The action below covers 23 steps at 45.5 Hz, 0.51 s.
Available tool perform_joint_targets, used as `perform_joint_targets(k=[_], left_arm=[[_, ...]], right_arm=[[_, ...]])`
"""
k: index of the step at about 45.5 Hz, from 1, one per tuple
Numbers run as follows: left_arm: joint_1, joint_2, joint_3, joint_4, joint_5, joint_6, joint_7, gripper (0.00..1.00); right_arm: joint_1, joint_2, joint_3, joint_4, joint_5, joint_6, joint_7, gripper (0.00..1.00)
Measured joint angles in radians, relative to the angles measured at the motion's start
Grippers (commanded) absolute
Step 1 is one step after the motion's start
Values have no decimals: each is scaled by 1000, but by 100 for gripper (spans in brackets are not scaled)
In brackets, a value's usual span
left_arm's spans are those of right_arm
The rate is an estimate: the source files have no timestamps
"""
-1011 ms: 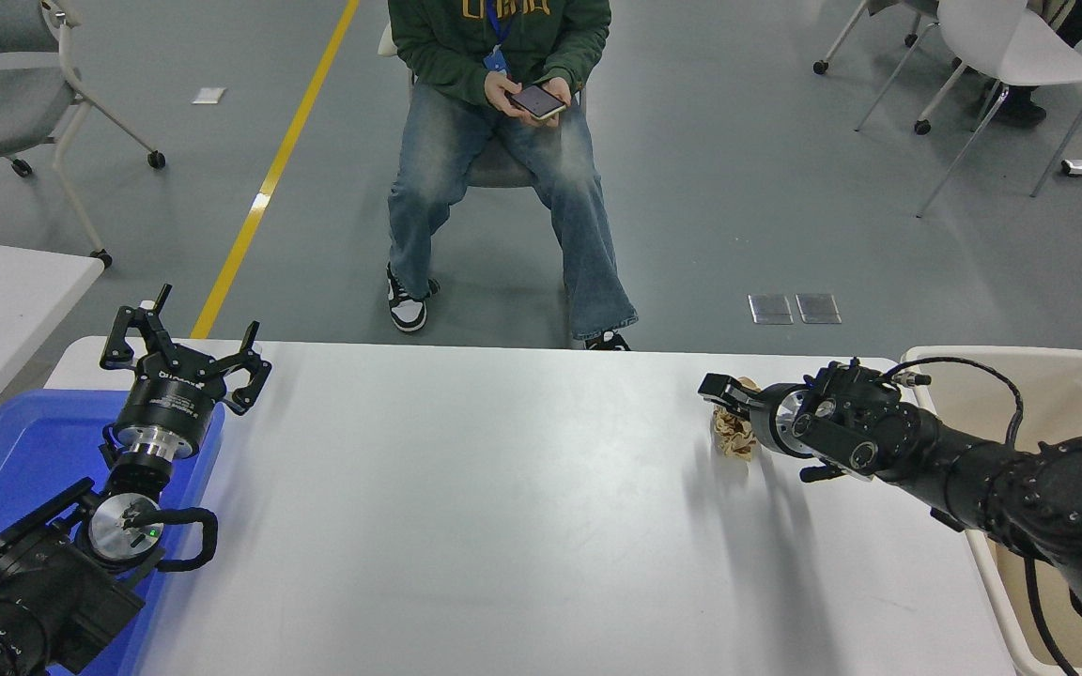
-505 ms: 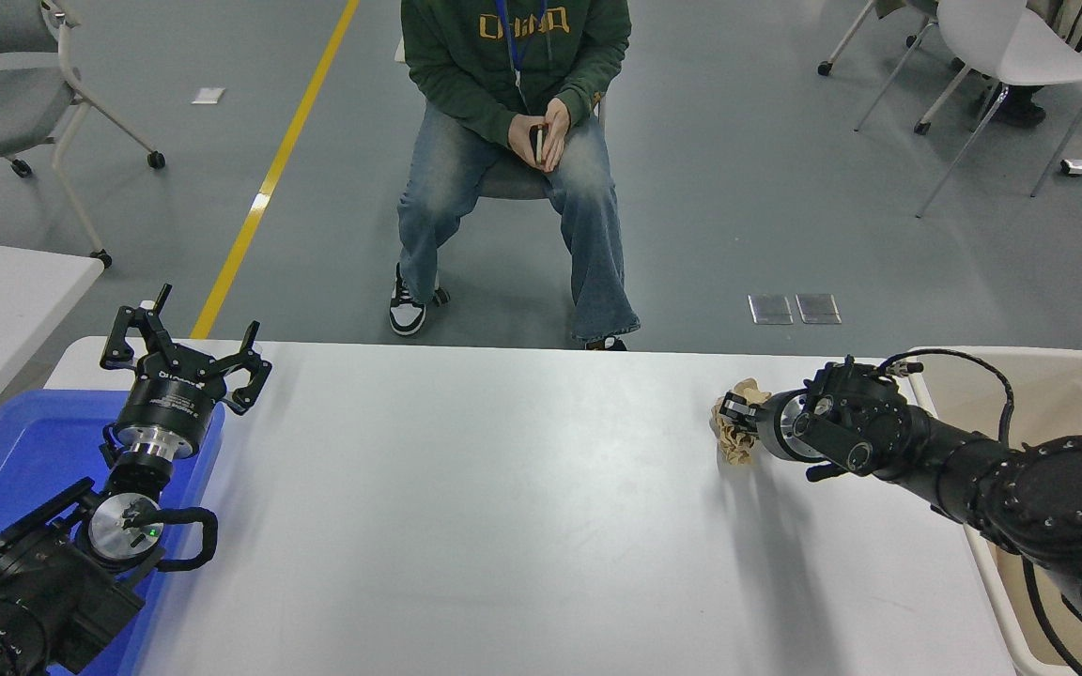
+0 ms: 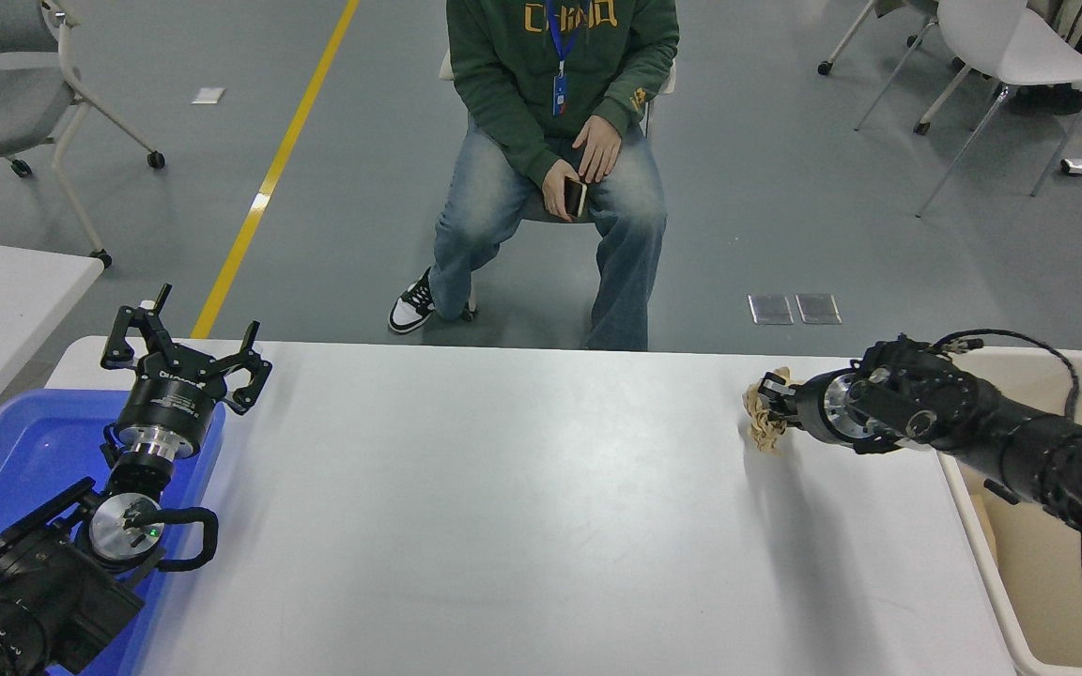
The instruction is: Clean the table surface
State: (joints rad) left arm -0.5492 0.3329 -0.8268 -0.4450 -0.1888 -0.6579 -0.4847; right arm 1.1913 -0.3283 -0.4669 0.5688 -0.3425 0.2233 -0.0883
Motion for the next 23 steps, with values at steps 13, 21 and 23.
perform_joint_targets(k=[13, 21, 23], left_arm=[[0, 0, 0, 0, 0, 0, 0, 100], [0, 0, 0, 0, 0, 0, 0, 100], [0, 0, 0, 0, 0, 0, 0, 100]], right_arm=[[166, -232, -2, 250, -20, 14, -2, 0], [264, -367, -8, 378, -52, 40, -5, 0], [273, -380, -8, 389, -55, 45, -5, 0]])
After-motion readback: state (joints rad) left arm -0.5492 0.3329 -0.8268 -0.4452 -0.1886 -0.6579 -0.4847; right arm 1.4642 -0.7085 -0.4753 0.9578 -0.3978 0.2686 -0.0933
